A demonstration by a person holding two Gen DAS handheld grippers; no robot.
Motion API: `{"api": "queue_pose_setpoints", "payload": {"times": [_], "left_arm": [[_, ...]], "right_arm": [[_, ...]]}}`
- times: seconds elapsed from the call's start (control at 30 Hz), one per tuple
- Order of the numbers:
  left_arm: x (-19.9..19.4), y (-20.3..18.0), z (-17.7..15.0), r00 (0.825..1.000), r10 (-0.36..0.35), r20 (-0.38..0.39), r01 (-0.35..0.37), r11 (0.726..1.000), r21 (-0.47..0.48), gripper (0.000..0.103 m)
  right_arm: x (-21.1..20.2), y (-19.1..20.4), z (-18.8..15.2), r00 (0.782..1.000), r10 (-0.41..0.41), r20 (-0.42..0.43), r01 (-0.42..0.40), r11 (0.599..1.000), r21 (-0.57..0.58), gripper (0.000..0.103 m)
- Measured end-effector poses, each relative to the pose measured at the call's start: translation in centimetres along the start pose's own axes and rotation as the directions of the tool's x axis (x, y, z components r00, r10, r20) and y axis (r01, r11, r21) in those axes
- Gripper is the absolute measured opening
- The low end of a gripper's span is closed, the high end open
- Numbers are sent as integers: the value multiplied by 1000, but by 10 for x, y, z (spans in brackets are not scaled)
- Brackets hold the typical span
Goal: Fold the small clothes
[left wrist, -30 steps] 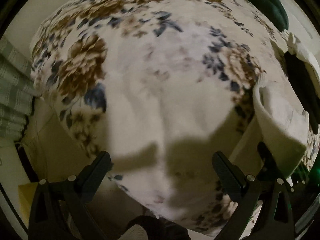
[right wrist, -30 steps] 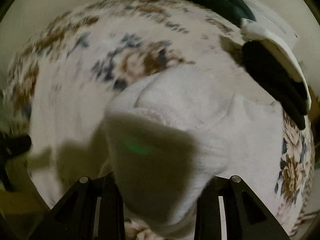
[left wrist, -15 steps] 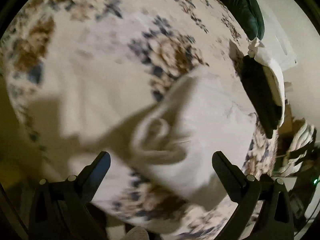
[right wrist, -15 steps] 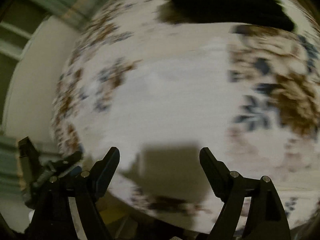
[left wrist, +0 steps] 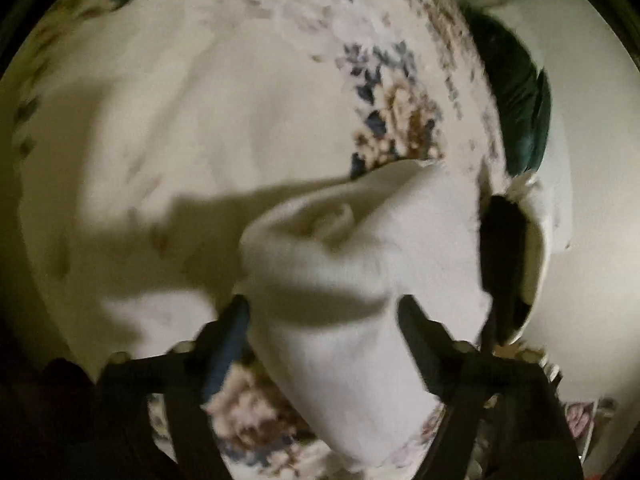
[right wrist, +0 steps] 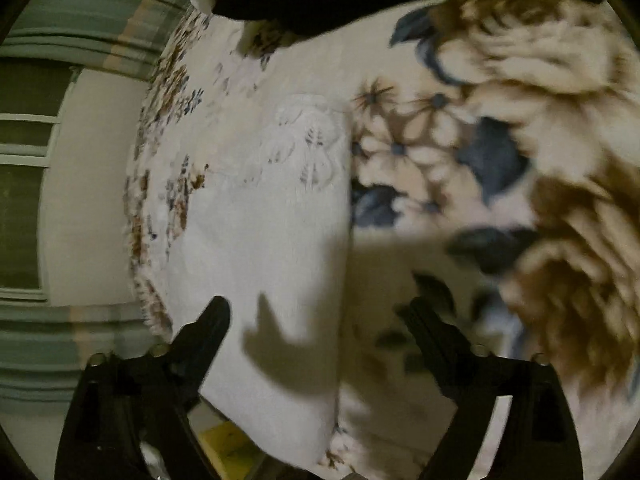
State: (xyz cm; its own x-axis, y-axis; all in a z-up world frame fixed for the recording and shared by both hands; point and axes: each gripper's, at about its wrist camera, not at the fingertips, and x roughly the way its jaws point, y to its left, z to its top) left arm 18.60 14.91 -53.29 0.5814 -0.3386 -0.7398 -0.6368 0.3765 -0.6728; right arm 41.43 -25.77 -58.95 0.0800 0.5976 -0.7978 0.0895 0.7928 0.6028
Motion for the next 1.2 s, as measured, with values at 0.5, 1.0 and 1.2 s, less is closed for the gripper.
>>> {"api": "queue_pose_setpoints", "payload": {"times": [0.5, 1.0, 1.2], "left_arm": [[59, -8, -32, 980, -90, 178, 96, 995, -26, 71], [82, -49, 37, 990, -62, -128, 103, 933, 344, 73], [81, -31, 43, 979, -168, -120, 196, 937, 289, 74]], "right_arm": [[85, 10, 56, 953, 272, -132, -280, 959, -42, 30], [33, -34, -50, 960, 279, 28, -280, 952, 120, 32], [65, -54, -43, 905, 411, 108, -425, 878, 219, 70]]}}
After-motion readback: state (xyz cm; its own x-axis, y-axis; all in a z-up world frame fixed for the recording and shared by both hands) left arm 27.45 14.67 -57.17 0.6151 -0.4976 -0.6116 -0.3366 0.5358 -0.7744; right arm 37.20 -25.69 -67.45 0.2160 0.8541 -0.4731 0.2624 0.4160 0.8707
